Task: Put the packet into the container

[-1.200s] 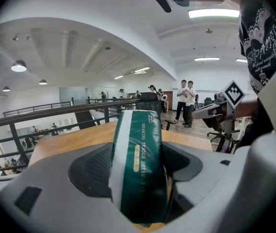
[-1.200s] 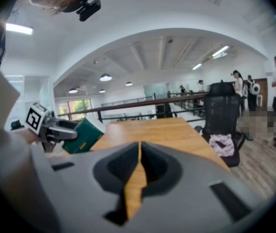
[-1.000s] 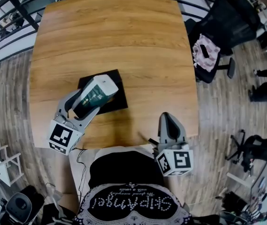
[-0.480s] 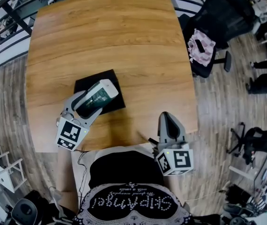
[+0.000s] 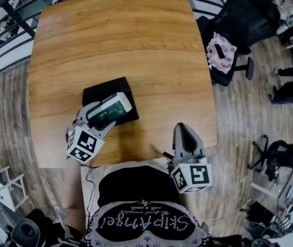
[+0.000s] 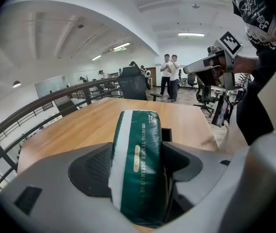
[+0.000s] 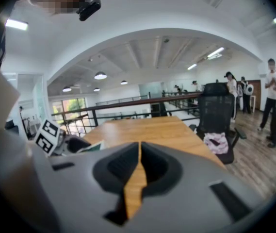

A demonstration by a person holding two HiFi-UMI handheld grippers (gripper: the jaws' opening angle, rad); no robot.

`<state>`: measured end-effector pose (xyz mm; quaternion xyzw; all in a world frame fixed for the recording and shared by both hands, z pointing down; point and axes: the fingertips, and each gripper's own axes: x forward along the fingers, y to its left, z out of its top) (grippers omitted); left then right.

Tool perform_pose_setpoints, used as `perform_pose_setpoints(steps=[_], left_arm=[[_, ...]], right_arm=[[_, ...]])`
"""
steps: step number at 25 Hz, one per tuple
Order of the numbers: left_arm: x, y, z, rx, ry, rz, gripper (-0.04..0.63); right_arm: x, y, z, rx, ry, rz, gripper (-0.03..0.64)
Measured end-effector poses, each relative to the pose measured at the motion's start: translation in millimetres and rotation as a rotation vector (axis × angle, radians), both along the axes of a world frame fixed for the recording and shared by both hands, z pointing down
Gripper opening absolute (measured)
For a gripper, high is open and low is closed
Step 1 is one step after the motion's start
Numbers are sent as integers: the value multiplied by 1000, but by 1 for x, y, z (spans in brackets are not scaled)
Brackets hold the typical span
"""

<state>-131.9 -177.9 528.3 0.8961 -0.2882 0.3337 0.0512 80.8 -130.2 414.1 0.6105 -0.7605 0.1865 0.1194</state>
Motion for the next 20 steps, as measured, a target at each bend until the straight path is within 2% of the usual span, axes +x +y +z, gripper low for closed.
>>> perform_pose_setpoints(steps=[14,20], left_arm=[[9,0,37,-93,-88,51,341],[13,-4,48,-131,-127,45,341]], right_arm=[[1,-3,2,-11,5,4,38],[2,-2,1,-10,5,6,37]])
